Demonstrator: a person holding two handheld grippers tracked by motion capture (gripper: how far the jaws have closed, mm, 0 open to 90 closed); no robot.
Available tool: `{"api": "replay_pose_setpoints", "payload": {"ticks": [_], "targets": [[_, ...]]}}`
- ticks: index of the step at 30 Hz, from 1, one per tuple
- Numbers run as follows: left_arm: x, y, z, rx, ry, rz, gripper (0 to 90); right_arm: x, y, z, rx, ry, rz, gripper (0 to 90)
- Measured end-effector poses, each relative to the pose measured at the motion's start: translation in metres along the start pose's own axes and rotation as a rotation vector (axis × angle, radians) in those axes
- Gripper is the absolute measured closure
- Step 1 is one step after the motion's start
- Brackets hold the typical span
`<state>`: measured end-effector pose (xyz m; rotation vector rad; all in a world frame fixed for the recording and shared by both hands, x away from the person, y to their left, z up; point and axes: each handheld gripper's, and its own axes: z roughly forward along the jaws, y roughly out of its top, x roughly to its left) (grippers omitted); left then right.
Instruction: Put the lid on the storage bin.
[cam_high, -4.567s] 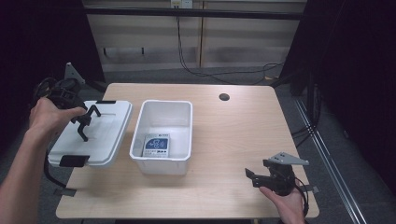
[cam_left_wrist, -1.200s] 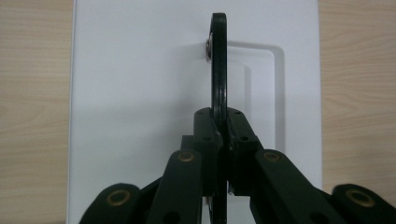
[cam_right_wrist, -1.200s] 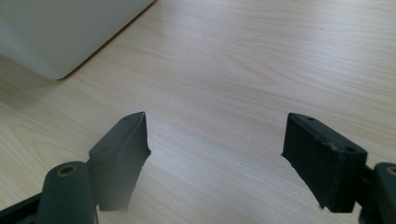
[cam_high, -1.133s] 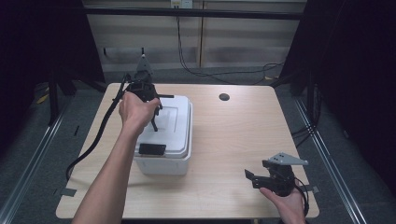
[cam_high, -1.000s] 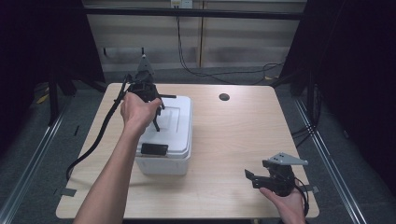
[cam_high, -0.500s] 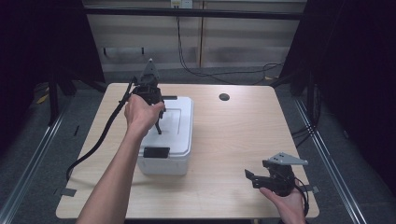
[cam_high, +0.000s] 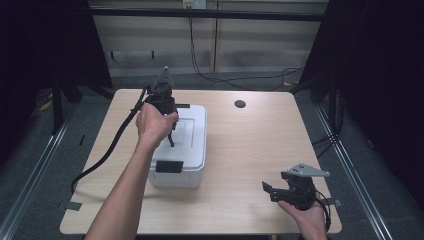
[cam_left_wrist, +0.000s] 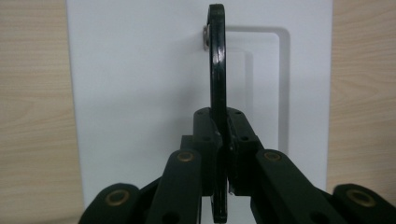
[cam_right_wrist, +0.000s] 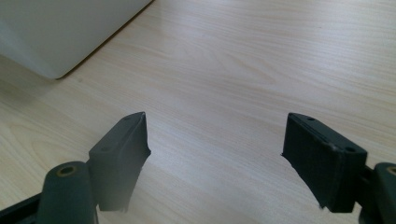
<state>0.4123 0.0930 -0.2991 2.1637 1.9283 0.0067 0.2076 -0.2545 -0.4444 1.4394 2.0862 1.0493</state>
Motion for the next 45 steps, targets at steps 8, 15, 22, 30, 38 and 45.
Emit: {"api": "replay_pose_setpoints", "payload": {"ticks": [8,15,22,30,38,45], "targets": [[-0.001,0.0,0.002,-0.001,0.001,0.01,83.5,0.0,0.0,0.0,0.0,-0.001,0.0,21.7],[0.0,0.0,0.002,0.007,-0.012,0.018,82.4,0.0,0.0,0.0,0.001,0.0,-0.001,21.7],[-0.002,0.001,0.005,0.027,-0.025,0.06,74.9,0.0,0.0,0.0,0.004,0.0,0.002,21.7],[0.006,0.002,-0.003,-0.01,-0.031,0.076,58.5,0.0,0.0,0.0,0.003,0.0,-0.001,21.7],[0.011,0.003,-0.006,-0.023,-0.066,0.121,39.9,0.0,0.0,0.0,0.005,-0.001,0.002,21.7],[0.017,0.003,-0.013,-0.054,-0.128,0.169,25.5,0.0,0.0,0.0,0.006,-0.002,0.002,21.7]]}}
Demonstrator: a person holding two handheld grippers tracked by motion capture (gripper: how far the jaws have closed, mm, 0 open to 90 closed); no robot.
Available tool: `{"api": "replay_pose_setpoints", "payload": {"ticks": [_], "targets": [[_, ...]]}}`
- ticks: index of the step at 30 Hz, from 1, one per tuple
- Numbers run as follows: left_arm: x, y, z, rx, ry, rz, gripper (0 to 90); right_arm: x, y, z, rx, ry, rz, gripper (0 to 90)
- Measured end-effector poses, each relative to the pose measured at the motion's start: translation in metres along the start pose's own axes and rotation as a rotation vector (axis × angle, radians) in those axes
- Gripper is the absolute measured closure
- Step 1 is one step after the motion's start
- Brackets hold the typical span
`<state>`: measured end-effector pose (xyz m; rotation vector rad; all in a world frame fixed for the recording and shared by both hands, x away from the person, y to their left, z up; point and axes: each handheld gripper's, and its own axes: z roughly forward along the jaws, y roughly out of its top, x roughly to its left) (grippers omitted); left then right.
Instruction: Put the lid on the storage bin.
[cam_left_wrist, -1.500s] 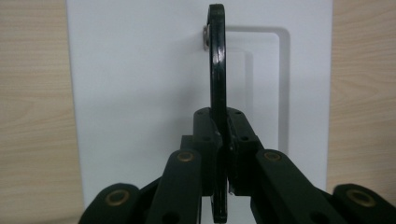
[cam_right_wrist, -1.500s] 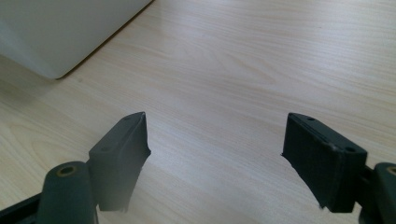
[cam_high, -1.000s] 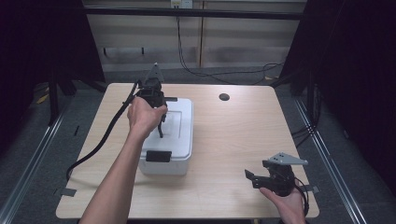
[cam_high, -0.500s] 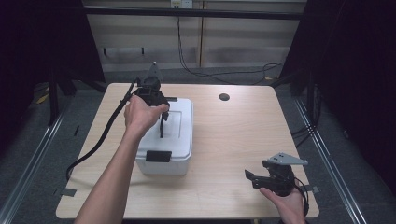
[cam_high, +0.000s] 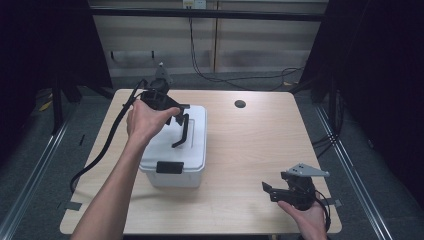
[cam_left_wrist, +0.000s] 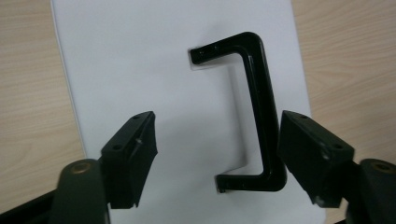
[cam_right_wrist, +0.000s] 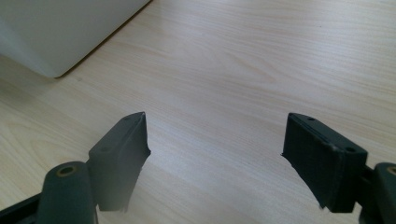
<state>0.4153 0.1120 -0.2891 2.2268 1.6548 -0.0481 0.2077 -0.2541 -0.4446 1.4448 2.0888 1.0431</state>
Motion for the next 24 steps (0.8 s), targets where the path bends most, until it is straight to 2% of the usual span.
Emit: {"api": "replay_pose_setpoints", "payload": {"ticks": [1,3,6,7,8,11,13,15,18,19,20,22,24], "targets": [[0.0,0.0,0.0,0.0,0.0,0.0,25.2,0.0,0.0,0.0,0.0,0.0,0.0,21.7],[0.006,-0.001,-0.001,-0.013,-0.045,-0.014,25.0,0.0,0.0,0.0,0.0,0.0,0.001,21.6],[0.016,-0.004,-0.001,-0.021,-0.053,-0.019,22.5,0.0,0.0,0.0,0.0,0.0,0.0,21.7],[0.022,-0.006,-0.001,-0.028,-0.073,-0.012,20.2,0.0,0.0,0.0,0.001,0.0,0.001,21.6],[0.022,-0.006,-0.001,-0.028,-0.073,-0.012,20.1,0.0,0.0,0.0,0.001,0.0,0.001,21.6],[0.029,-0.009,-0.004,-0.035,-0.111,0.022,16.8,0.0,0.0,0.001,0.0,-0.001,0.005,21.6],[0.033,-0.012,-0.007,-0.068,-0.122,0.076,18.2,0.0,0.0,0.001,0.001,-0.001,0.004,21.6],[0.034,-0.014,-0.01,-0.074,-0.102,0.085,16.5,0.0,0.0,0.0,0.0,-0.002,0.005,21.6],[0.036,-0.016,-0.015,-0.092,-0.126,0.121,17.3,0.0,0.0,0.001,0.0,-0.003,0.005,21.6],[0.036,-0.016,-0.016,-0.096,-0.123,0.124,17.0,0.0,0.0,0.0,0.0,-0.002,0.005,21.6],[0.035,-0.019,-0.017,-0.123,-0.117,0.124,17.1,0.0,0.0,0.0,0.0,-0.002,0.005,21.6],[0.033,-0.021,-0.016,-0.127,-0.109,0.171,17.3,0.0,0.0,0.0,0.0,-0.002,0.005,21.6],[0.032,-0.023,-0.015,-0.138,-0.095,0.174,17.4,0.0,0.0,0.0,-0.001,-0.003,0.001,21.6]]}}
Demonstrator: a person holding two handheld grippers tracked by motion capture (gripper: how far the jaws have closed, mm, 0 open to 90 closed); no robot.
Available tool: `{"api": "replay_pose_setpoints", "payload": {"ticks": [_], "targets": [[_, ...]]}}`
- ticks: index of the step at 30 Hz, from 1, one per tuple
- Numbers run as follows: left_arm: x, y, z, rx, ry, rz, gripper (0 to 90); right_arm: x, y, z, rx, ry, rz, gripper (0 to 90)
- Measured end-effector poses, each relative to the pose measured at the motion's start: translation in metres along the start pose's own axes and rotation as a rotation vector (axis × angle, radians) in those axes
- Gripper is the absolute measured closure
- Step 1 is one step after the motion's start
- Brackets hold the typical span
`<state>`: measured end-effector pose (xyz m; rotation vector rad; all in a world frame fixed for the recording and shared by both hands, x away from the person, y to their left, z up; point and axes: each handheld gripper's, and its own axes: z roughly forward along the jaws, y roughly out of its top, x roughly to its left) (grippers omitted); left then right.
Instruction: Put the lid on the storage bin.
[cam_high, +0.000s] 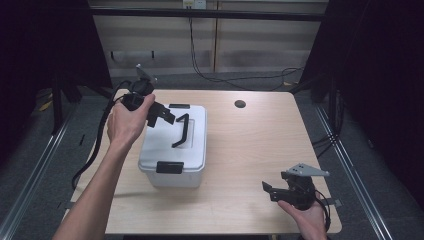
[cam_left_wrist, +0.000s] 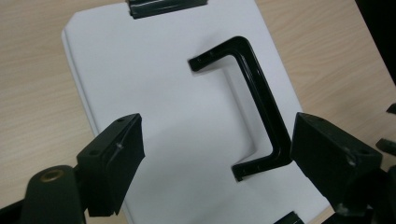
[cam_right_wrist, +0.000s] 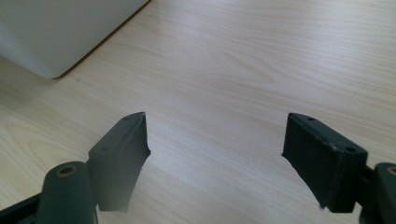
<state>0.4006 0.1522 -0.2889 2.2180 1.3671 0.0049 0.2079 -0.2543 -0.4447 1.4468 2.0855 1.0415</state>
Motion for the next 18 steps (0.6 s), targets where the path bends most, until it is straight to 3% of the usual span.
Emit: {"api": "replay_pose_setpoints", "payload": {"ticks": [1,2,5,7,11,18], "targets": [[-0.001,-0.002,0.0,-0.008,0.027,0.026,17.4,0.0,0.0,0.0,-0.001,-0.001,-0.001,21.6],[-0.001,-0.004,0.0,-0.015,0.028,0.03,17.4,0.0,0.0,0.0,-0.002,-0.001,0.0,21.6],[0.005,-0.011,-0.002,-0.036,-0.024,0.034,17.4,0.0,0.0,0.0,-0.002,-0.001,0.0,21.6],[0.009,-0.016,-0.004,-0.029,-0.023,0.051,17.6,0.0,0.0,0.0,-0.002,0.0,-0.003,21.6],[0.02,-0.024,-0.014,-0.073,-0.046,0.067,18.2,0.001,0.0,0.0,-0.001,-0.002,0.003,21.6],[0.035,-0.042,-0.03,-0.162,-0.067,0.058,18.2,0.0,0.0,0.0,-0.001,-0.002,0.005,21.6]]}}
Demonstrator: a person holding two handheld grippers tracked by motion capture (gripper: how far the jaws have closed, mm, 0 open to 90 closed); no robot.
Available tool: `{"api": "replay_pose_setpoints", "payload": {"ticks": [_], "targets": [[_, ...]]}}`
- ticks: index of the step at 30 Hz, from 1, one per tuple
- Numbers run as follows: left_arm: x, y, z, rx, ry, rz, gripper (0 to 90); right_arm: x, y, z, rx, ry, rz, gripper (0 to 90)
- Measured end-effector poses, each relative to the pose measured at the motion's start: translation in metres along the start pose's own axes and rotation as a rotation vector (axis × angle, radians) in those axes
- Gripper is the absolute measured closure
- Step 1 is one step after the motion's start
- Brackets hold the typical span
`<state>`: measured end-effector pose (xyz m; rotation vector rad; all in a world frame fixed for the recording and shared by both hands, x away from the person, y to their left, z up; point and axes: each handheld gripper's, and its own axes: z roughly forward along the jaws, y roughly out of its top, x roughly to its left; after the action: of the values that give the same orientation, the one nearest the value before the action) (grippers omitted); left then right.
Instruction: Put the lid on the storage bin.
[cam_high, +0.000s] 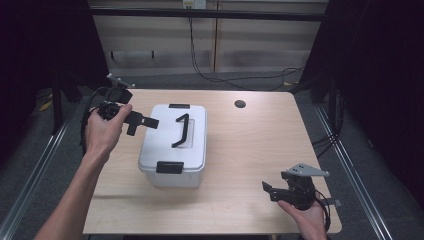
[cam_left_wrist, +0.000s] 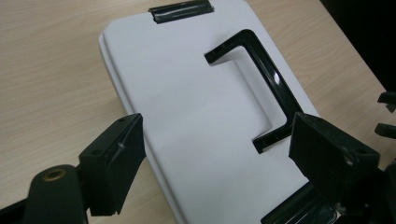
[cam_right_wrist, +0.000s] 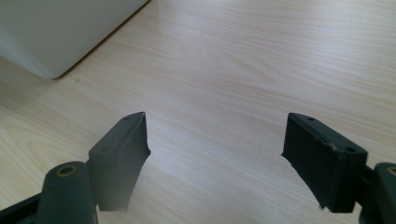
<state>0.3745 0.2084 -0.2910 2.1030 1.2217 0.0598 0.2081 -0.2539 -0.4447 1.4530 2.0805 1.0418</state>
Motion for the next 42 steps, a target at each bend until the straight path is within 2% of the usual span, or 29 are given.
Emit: {"api": "replay_pose_setpoints", "payload": {"ticks": [3,4,7,8,9,10,11,12,13,14,18,19,21,25,27,29,32,35,41,42], "targets": [[0.005,-0.006,-0.004,-0.01,-0.004,0.018,19.6,0.0,0.0,0.0,0.0,0.0,0.002,21.6],[0.005,-0.01,-0.007,-0.022,-0.011,0.044,20.6,0.0,0.0,0.0,0.0,-0.001,0.002,21.6],[0.007,-0.015,-0.011,-0.034,-0.028,0.057,19.9,0.0,0.0,0.0,-0.001,-0.001,0.001,21.6],[0.008,-0.018,-0.012,-0.042,-0.023,0.057,19.9,0.0,0.0,0.0,-0.002,-0.001,0.001,21.6],[0.01,-0.025,-0.015,-0.086,0.011,0.063,21.3,0.0,0.0,0.0,-0.001,-0.002,0.003,21.6],[0.01,-0.025,-0.015,-0.086,0.011,0.063,22.8,0.0,0.0,0.0,-0.001,-0.002,0.003,21.6],[0.013,-0.028,-0.016,-0.091,0.03,0.072,22.8,0.0,0.0,0.0,-0.001,-0.002,0.001,21.6],[0.017,-0.032,-0.015,-0.083,0.033,0.065,22.2,0.0,0.0,0.0,-0.001,-0.002,-0.002,21.6],[0.022,-0.041,-0.014,-0.1,0.007,0.062,22.5,0.0,0.0,-0.001,-0.003,-0.004,-0.001,21.6],[0.022,-0.041,-0.014,-0.1,0.007,0.062,22.5,0.0,0.0,-0.001,-0.003,-0.004,-0.001,21.6],[0.03,-0.059,-0.014,-0.102,0.001,0.066,22.5,0.0,0.0,0.0,-0.003,-0.007,0.0,21.7],[0.031,-0.065,-0.016,-0.104,-0.003,0.05,22.5,0.0,0.0,0.0,-0.002,-0.006,0.002,21.7],[0.033,-0.074,-0.021,-0.107,-0.037,0.031,22.5,0.0,0.0,0.0,-0.003,-0.006,0.001,21.8],[0.034,-0.093,-0.031,-0.127,-0.021,0.05,22.5,0.0,0.0,0.0,0.0,-0.008,0.003,21.9],[0.036,-0.101,-0.033,-0.132,-0.027,0.058,22.5,0.0,0.0,0.0,-0.002,-0.008,0.003,22.0],[0.039,-0.109,-0.034,-0.135,-0.017,0.055,22.5,0.0,0.0,0.0,-0.001,-0.009,0.001,22.1],[0.041,-0.123,-0.033,-0.148,0.006,0.049,22.5,0.0,0.0,0.0,-0.003,-0.01,0.005,22.0],[0.043,-0.134,-0.03,-0.142,0.024,0.049,22.4,0.0,0.0,0.0,-0.008,-0.009,0.004,22.0],[0.049,-0.156,-0.019,-0.133,0.036,0.029,22.4,0.0,-0.001,-0.001,-0.032,-0.018,0.012,22.1],[0.049,-0.156,-0.019,-0.133,0.036,0.029,22.4,-0.001,-0.001,0.0,-0.033,-0.02,0.012,22.0]]}}
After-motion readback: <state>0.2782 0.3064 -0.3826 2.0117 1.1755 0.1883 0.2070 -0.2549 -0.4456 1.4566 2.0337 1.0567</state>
